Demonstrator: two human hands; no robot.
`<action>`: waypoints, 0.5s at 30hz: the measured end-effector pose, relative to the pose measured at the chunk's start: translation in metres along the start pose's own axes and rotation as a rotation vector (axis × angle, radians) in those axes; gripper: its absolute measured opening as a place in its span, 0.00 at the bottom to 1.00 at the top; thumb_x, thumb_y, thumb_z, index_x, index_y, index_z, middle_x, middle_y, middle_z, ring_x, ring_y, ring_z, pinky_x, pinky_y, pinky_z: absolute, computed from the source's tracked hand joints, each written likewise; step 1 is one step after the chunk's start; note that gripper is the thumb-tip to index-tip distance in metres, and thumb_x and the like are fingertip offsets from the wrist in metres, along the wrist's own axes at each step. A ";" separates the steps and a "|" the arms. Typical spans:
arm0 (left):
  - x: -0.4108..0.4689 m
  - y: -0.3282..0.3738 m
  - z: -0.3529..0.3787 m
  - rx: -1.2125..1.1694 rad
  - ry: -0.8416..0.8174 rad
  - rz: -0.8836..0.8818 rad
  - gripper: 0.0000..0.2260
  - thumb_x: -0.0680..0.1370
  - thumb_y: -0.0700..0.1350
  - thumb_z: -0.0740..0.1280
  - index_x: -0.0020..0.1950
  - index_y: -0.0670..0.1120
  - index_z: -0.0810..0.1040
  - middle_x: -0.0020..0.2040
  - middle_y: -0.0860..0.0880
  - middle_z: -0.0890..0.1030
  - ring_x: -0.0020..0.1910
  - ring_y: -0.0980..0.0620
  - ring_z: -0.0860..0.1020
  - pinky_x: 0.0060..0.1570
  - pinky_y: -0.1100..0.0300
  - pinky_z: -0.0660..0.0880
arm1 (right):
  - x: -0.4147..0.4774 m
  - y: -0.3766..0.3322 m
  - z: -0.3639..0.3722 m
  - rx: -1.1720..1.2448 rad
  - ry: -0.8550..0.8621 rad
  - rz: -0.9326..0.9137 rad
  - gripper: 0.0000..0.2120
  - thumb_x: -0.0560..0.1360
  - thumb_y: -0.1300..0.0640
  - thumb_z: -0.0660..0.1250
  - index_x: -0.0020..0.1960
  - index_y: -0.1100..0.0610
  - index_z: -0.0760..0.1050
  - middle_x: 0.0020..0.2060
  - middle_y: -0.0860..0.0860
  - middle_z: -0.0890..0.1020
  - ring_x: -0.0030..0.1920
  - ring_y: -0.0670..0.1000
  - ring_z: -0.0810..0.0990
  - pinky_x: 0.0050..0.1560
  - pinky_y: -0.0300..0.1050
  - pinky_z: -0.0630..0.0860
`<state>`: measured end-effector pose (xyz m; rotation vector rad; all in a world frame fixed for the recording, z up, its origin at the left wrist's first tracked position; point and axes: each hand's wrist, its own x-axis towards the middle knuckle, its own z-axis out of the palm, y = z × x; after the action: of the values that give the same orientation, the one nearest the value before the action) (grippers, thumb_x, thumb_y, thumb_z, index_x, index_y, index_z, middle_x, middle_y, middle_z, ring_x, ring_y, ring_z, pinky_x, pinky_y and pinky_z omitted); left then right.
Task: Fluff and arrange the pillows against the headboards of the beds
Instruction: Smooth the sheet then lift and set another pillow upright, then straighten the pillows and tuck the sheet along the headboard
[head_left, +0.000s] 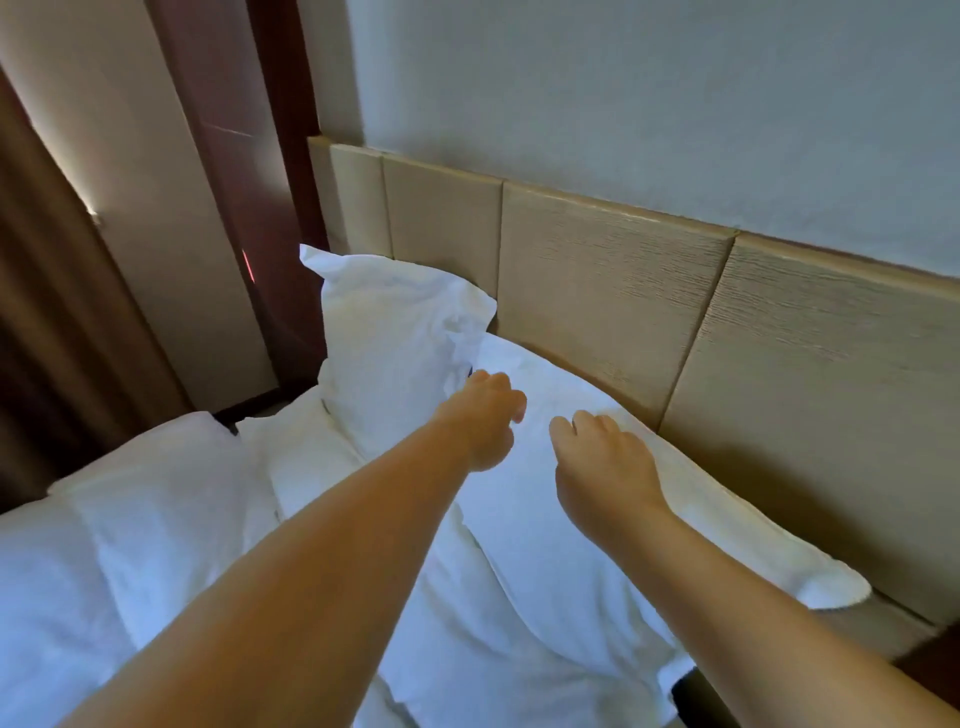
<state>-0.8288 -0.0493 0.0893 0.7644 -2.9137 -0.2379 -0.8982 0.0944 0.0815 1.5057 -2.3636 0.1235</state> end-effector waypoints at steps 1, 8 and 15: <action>-0.022 -0.004 -0.002 0.012 -0.044 -0.037 0.12 0.78 0.41 0.60 0.60 0.50 0.75 0.62 0.49 0.71 0.65 0.47 0.67 0.60 0.49 0.72 | -0.010 -0.013 -0.008 0.022 -0.046 0.007 0.07 0.73 0.66 0.60 0.46 0.55 0.67 0.43 0.54 0.75 0.38 0.53 0.66 0.35 0.44 0.64; -0.184 -0.006 -0.010 0.220 -0.093 -0.089 0.15 0.78 0.42 0.59 0.64 0.51 0.73 0.61 0.48 0.74 0.61 0.46 0.69 0.60 0.53 0.69 | -0.096 -0.113 -0.054 0.279 -0.388 -0.008 0.14 0.76 0.60 0.56 0.61 0.55 0.68 0.55 0.53 0.74 0.53 0.55 0.74 0.44 0.45 0.66; -0.312 -0.013 0.002 0.253 -0.126 -0.141 0.14 0.77 0.42 0.60 0.62 0.50 0.74 0.60 0.48 0.75 0.62 0.46 0.68 0.60 0.52 0.67 | -0.180 -0.196 -0.078 0.306 -0.421 -0.021 0.09 0.76 0.61 0.56 0.54 0.52 0.69 0.53 0.52 0.75 0.49 0.54 0.74 0.44 0.43 0.66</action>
<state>-0.5529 0.0940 0.0608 1.0288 -3.0485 0.0760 -0.6359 0.1841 0.0759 1.8496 -2.7548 0.1863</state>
